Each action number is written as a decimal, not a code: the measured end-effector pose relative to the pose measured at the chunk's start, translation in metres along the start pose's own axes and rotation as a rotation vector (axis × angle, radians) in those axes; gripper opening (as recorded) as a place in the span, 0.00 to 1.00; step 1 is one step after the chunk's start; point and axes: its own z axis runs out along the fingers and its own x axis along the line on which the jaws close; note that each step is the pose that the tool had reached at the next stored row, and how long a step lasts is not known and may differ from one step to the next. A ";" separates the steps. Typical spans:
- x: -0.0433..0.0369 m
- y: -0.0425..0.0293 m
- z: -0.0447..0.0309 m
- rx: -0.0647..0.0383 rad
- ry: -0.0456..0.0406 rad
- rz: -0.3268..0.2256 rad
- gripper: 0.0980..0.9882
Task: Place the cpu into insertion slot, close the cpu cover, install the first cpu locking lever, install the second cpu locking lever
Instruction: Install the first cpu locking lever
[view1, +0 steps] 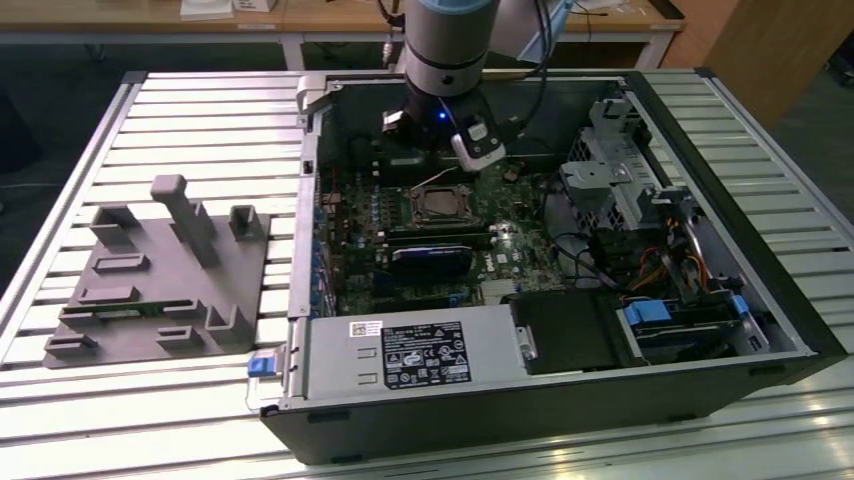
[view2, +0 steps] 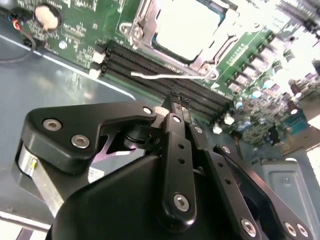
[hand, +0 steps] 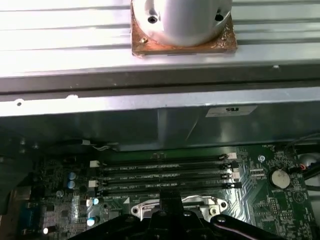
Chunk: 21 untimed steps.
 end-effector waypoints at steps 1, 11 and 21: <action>0.0000 -0.0002 0.0005 0.008 -0.0038 -0.001 0.01; -0.0026 -0.0010 0.0136 0.015 -0.0146 0.000 0.01; -0.0088 0.0050 0.0232 0.032 -0.0174 -0.001 0.01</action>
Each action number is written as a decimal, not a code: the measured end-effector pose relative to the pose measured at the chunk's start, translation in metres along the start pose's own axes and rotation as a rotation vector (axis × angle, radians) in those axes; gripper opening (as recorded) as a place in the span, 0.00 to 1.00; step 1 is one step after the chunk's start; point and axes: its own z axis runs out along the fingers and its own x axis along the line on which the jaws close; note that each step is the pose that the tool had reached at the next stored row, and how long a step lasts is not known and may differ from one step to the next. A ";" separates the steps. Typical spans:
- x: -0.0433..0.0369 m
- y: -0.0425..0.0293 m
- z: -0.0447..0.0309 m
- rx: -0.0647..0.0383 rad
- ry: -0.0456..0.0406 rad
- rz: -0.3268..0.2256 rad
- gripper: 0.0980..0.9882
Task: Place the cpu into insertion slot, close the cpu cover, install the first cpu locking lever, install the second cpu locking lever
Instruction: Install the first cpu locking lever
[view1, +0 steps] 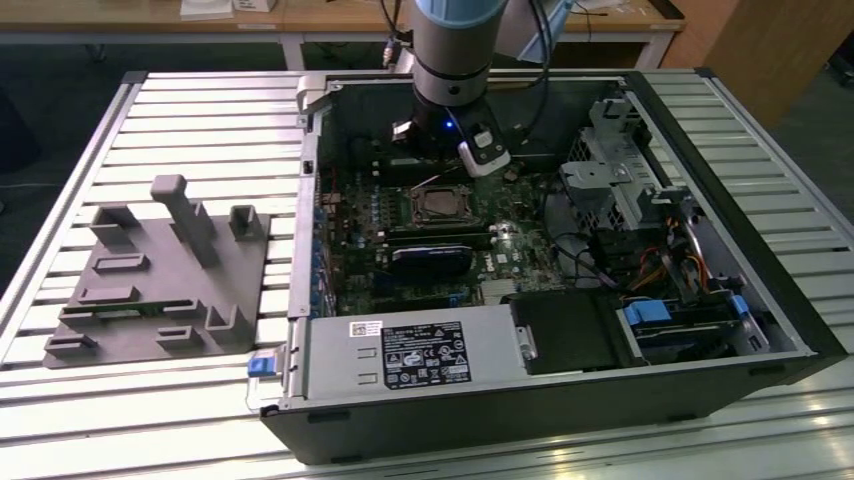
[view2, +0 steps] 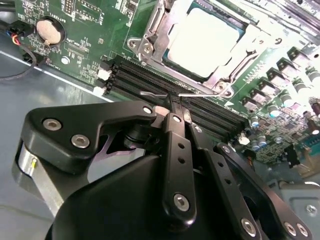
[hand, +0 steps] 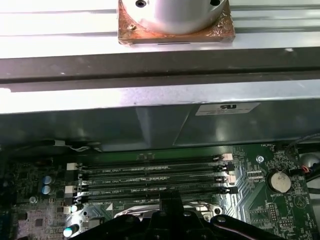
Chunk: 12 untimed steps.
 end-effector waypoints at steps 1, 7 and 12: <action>0.0001 0.0005 0.0010 0.004 -0.0013 0.000 0.01; 0.0005 0.0038 0.0064 0.028 -0.0126 -0.003 0.01; 0.0008 0.0043 0.0098 0.052 -0.0275 0.001 0.01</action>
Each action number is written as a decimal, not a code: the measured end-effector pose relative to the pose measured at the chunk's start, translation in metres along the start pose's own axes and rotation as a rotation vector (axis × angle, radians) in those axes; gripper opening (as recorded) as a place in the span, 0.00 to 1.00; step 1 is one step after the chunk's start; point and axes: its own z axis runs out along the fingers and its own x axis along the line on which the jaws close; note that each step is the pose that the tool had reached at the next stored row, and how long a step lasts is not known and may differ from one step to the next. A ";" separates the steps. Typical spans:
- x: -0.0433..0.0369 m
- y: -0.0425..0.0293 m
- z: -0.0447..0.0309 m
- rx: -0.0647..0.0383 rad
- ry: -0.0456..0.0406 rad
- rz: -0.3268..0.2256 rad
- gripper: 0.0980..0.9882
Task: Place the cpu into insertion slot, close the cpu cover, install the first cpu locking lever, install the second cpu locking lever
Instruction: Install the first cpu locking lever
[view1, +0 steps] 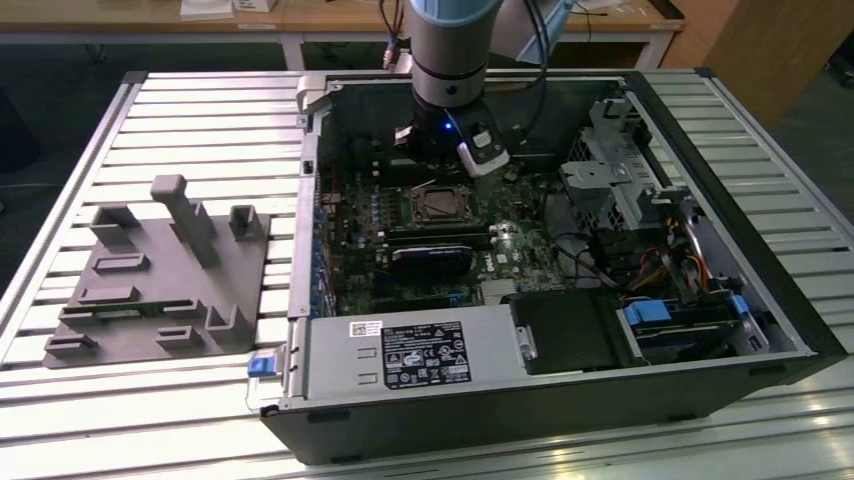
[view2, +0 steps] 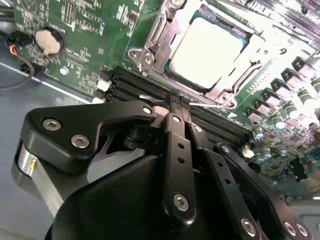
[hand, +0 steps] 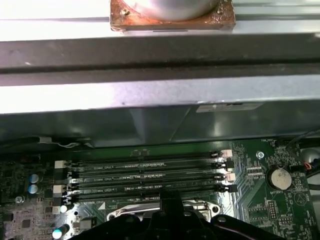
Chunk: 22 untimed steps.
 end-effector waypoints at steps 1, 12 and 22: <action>0.0001 0.0001 0.0006 0.004 -0.0033 0.003 0.01; 0.0012 0.0105 0.0061 0.044 -0.0153 0.020 0.01; 0.0018 0.0160 0.0093 0.079 -0.0249 0.027 0.01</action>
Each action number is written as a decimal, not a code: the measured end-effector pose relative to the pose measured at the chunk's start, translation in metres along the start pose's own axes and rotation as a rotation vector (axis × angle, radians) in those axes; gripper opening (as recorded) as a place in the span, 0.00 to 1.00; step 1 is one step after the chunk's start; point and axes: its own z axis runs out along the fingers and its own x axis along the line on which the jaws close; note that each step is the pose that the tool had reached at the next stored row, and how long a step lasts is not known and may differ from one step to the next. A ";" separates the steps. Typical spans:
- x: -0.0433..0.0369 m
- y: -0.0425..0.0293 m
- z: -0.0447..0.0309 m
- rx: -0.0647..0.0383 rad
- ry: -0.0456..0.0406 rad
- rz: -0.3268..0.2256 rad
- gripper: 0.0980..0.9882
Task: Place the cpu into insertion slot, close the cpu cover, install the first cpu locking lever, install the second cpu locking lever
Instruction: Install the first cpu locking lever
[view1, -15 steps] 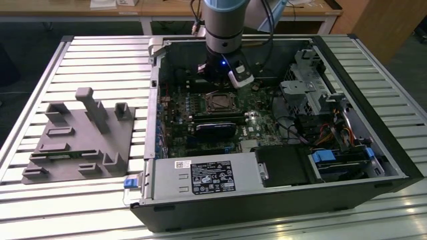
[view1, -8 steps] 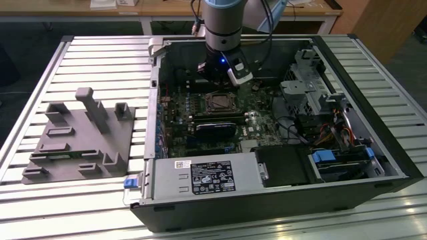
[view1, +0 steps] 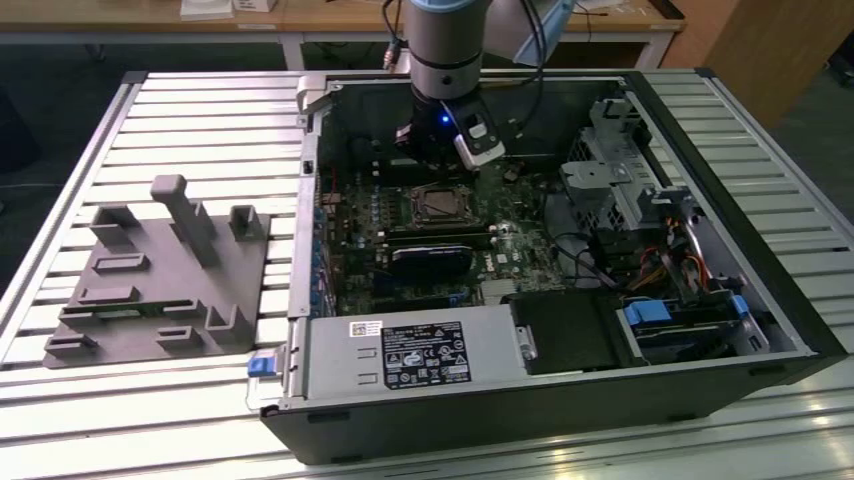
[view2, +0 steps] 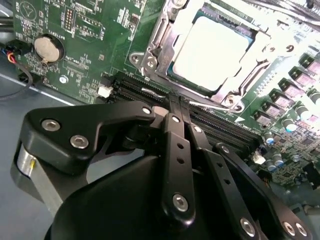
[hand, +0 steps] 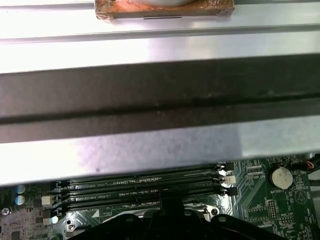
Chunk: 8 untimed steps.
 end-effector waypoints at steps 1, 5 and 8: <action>0.0001 -0.0001 0.0004 0.002 -0.0017 0.001 0.01; 0.0002 -0.0004 0.0024 0.009 -0.0073 0.003 0.01; 0.0003 -0.0007 0.0042 0.011 -0.0113 0.004 0.01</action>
